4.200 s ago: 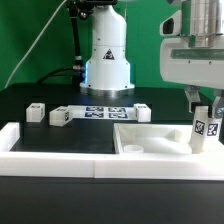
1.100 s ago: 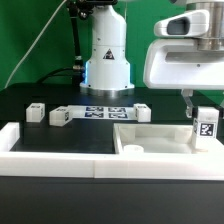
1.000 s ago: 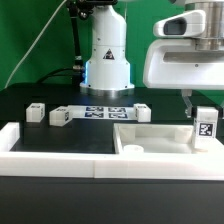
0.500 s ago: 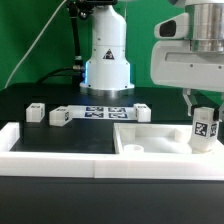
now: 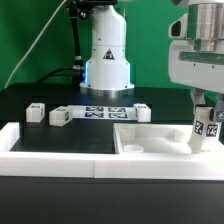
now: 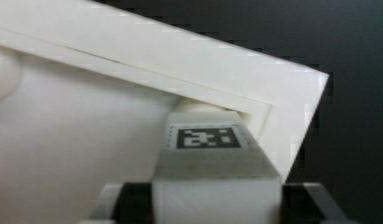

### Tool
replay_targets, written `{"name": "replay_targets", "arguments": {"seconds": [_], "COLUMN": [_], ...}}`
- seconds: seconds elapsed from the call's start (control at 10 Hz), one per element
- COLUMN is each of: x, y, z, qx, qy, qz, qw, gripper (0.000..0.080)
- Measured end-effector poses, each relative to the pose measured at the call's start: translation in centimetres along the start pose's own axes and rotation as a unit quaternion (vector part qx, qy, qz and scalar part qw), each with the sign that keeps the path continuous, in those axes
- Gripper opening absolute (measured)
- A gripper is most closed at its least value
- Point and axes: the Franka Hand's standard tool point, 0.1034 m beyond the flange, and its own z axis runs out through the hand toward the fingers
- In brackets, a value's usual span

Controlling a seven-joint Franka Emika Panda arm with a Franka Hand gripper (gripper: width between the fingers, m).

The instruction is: Assemble one leg

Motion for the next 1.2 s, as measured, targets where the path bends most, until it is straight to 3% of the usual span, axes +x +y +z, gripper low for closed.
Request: {"name": "replay_targets", "arguments": {"seconds": [0.1, 0.2, 0.3, 0.4, 0.5, 0.9, 1.2], "x": [-0.19, -0.24, -0.19, -0.08, 0.05, 0.09, 0.21], "y": [-0.01, -0.02, -0.02, -0.01, -0.01, -0.03, -0.27], "z": [0.02, 0.02, 0.01, 0.0, -0.03, 0.0, 0.13], "qx": [0.001, 0.001, 0.001, 0.001, 0.0, 0.0, -0.005], "qy": [-0.003, -0.003, -0.003, -0.003, -0.003, -0.001, 0.005], "qz": [0.024, 0.008, -0.01, -0.031, -0.071, -0.258, -0.407], "qw": [1.0, 1.0, 1.0, 1.0, 0.997, 0.966, 0.914], "gripper": [0.0291, 0.0384, 0.0534, 0.0534, 0.063, 0.0649, 0.0649]}}
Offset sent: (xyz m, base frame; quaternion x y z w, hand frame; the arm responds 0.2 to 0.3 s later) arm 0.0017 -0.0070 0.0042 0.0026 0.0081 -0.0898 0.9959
